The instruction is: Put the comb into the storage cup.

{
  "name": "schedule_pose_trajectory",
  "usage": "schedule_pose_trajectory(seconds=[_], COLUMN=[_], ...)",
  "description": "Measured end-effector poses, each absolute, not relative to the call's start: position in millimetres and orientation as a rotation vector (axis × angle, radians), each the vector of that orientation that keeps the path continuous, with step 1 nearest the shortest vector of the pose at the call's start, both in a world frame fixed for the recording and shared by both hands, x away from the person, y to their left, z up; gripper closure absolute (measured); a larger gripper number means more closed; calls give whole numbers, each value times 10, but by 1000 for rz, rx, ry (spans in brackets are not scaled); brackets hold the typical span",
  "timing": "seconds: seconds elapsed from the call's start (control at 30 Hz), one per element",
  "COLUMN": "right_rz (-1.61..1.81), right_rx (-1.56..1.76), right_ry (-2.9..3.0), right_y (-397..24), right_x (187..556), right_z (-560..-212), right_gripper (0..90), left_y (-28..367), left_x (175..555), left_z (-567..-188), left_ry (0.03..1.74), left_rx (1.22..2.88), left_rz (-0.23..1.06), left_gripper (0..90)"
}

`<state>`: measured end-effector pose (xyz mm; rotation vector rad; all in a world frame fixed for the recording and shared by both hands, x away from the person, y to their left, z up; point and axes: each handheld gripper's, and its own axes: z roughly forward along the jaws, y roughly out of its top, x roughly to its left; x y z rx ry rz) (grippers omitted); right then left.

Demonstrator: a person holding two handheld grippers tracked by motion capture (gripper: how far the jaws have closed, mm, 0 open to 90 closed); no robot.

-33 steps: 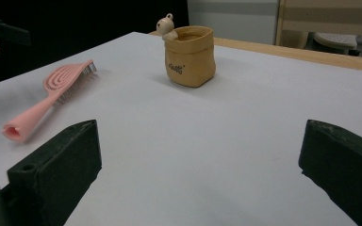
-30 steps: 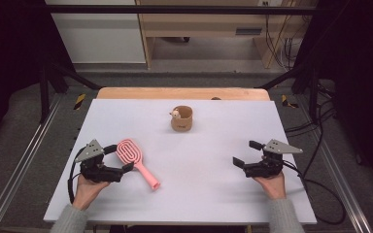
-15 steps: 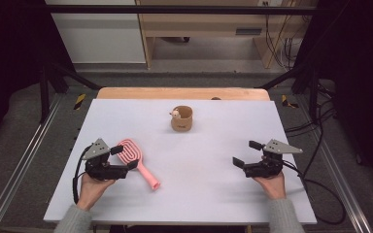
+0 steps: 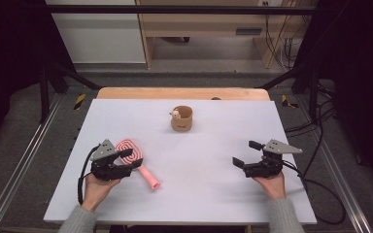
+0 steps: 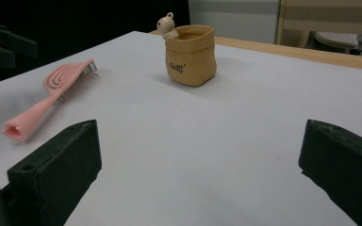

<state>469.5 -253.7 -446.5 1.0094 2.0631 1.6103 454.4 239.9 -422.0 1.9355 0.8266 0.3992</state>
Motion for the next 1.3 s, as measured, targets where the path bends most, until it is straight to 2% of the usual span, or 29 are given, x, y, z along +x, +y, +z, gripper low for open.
schedule_pose_trajectory(seconds=[0.17, 1.0, 1.3], right_rz=[1610, 1609, 1609], right_rx=[1009, 1008, 1008], right_ry=[2063, 2063, 2062], right_y=[-2538, -2540, -2541], right_x=[4695, 4695, 4696], right_z=[-4465, -4463, -4463], right_gripper=[3, 4, 4], left_y=[2341, 2106, 2040], left_x=[4543, 4575, 4597], left_z=[-4233, -4379, -4440], left_ry=[821, 816, 813], left_rx=[1957, 2044, 2085], left_rz=[396, 312, 294], left_gripper=[548, 880, 896])
